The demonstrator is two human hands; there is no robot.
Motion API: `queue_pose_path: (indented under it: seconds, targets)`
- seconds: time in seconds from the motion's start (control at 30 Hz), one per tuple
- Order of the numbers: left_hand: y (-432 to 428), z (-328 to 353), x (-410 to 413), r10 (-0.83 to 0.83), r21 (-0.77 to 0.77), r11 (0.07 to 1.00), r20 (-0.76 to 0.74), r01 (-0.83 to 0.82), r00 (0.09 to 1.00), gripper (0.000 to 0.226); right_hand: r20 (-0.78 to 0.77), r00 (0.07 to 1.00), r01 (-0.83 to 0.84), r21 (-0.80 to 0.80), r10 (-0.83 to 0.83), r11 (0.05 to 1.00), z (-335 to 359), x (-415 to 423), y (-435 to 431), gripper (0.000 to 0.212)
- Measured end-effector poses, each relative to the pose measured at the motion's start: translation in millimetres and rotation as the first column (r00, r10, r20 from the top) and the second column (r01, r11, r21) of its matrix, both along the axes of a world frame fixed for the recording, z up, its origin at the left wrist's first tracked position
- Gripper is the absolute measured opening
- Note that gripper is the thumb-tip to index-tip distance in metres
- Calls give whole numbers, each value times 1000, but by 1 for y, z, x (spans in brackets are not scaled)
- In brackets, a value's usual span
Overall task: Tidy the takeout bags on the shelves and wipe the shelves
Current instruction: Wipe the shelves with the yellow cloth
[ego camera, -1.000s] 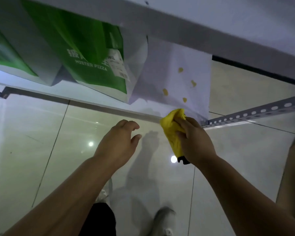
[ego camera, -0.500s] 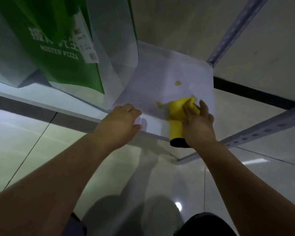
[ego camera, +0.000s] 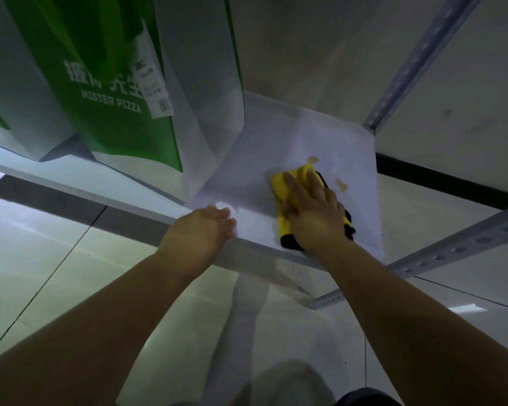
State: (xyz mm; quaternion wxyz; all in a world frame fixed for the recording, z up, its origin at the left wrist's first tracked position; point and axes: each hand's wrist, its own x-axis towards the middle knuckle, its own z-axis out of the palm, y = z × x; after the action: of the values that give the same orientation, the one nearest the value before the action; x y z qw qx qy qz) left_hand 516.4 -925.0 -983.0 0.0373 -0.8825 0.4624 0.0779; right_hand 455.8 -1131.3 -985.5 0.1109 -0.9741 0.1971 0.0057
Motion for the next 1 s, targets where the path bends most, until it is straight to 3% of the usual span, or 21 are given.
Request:
queue_pose_path:
  seconds: [0.13, 0.23, 0.33, 0.47, 0.63, 0.83, 1.0]
  targets:
    - [-1, 2, 1, -16, 24, 1000, 38, 15, 999, 34, 18, 995, -94, 42, 94, 995, 2, 28, 19, 44]
    - [-2, 3, 0, -10, 60, 998, 16, 9, 1000, 36, 35, 985, -167, -9, 168, 986, 1, 3, 27, 45]
    - [-2, 6, -1, 49, -1, 999, -8, -49, 999, 35, 70, 971, -226, -28, 227, 974, -1, -37, 26, 44]
    - [-3, 9, -3, 48, 24, 999, -13, -47, 999, 35, 59, 984, -165, -15, 166, 986, -1, -54, 3, 45]
    - [-7, 15, -8, 86, 5, 996, -18, -86, 996, 32, -6, 999, 53, 19, -53, 998, -2, -24, 22, 45]
    - [-9, 20, -19, 98, 33, 995, -19, -98, 995, 31, 37, 988, -150, -46, 152, 988, -3, -55, 26, 44]
    - [-14, 25, -21, 163, -20, 986, -111, -166, 980, 30, -25, 1000, 7, 77, -5, 997, -3, -73, -4, 45]
